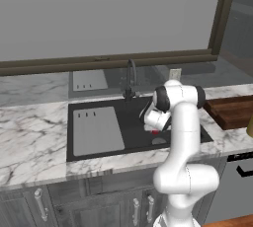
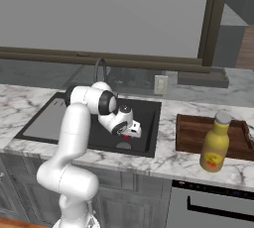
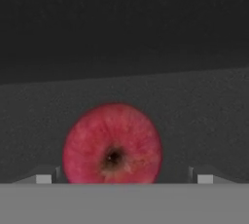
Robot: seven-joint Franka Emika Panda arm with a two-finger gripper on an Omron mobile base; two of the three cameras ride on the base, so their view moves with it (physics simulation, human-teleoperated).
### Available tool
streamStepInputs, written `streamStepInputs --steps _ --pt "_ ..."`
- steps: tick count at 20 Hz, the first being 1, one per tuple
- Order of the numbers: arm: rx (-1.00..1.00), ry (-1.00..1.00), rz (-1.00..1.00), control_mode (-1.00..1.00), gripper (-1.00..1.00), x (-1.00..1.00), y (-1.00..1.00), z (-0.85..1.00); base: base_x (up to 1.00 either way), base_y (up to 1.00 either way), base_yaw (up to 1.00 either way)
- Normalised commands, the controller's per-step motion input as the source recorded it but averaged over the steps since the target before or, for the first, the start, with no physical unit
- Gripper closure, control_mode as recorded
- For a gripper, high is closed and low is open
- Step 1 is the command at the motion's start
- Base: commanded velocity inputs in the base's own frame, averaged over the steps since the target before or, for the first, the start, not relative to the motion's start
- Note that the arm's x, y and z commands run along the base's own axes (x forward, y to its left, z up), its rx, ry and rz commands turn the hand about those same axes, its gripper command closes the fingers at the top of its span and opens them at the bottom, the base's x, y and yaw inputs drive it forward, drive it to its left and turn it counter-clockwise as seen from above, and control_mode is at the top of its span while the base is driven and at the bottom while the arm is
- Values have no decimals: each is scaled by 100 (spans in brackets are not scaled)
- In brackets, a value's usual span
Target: Pick up all produce items and place them in the sink. Turn on the sink faucet to wash them. Then turn the sink off and put them in the tray.
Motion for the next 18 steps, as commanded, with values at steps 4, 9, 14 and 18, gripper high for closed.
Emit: streamStepInputs --steps 4,9,14,18 --pt "0 0 0 -100 -100 8 0 -17 0 0 0" --pt "0 0 0 -100 -100 3 0 -14 0 0 0" --pt "0 0 0 -100 100 2 0 -13 0 0 0" --pt "-1 0 0 -100 100 0 1 0 0 0 0"
